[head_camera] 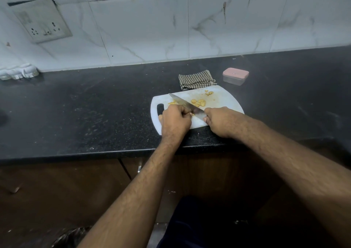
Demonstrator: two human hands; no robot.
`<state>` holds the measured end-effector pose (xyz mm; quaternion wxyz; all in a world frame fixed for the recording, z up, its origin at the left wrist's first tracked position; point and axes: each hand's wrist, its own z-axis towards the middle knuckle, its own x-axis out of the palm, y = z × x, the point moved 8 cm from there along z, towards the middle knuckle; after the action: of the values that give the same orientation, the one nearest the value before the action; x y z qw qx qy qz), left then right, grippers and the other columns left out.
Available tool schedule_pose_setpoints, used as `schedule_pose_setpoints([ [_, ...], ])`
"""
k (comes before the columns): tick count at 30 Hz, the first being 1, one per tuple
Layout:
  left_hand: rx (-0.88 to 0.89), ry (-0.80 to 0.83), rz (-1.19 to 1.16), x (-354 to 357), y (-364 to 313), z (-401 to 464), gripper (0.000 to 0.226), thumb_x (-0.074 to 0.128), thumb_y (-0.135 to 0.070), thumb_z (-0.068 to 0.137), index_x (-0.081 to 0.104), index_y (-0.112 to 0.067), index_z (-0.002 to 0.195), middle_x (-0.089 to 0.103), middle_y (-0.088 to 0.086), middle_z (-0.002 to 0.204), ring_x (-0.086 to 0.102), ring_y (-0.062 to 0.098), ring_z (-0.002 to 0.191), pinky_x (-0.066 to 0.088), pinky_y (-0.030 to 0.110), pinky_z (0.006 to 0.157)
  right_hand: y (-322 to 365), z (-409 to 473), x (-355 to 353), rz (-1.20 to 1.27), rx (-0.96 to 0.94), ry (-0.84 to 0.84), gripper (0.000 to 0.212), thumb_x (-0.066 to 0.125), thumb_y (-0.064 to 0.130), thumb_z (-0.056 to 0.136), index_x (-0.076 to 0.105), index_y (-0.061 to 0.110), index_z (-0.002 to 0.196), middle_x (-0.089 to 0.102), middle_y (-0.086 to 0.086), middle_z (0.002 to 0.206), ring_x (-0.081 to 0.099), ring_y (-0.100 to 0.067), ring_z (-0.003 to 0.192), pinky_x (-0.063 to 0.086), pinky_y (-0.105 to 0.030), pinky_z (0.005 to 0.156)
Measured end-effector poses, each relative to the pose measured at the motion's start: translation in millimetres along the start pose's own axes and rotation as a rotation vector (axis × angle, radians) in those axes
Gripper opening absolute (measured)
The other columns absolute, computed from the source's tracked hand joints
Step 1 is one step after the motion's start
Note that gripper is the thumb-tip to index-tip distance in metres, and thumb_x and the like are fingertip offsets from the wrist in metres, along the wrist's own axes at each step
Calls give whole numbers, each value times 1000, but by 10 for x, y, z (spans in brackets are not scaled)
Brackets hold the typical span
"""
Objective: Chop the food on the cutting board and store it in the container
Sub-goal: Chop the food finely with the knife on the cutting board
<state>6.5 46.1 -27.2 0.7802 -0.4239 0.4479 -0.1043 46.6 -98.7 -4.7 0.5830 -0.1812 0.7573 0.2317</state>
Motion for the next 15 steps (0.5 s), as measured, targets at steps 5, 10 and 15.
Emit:
schedule_pose_setpoints([
  [5,-9,-8,-35,5,28,18,22,72,-18,85,72,-26,64,70,-18,67,67,7,80,52,45,95,10,11,0,-3,-11,4,24,36,34,109,49,18,120,54,-6,105,53,-21,92,44,-34,78],
  [10,-21,-10,-54,20,60,32,26,74,-18,83,70,-30,61,69,-20,66,68,7,82,54,45,93,1,22,7,-13,-14,-9,18,36,35,109,46,21,113,54,-6,104,53,-21,92,43,-34,77],
  [15,-7,-19,-55,26,67,45,15,75,-19,83,76,-22,69,71,-16,67,67,7,80,54,45,92,21,40,-5,-30,-11,5,25,37,34,108,49,17,121,58,-10,116,52,-22,95,45,-36,82],
])
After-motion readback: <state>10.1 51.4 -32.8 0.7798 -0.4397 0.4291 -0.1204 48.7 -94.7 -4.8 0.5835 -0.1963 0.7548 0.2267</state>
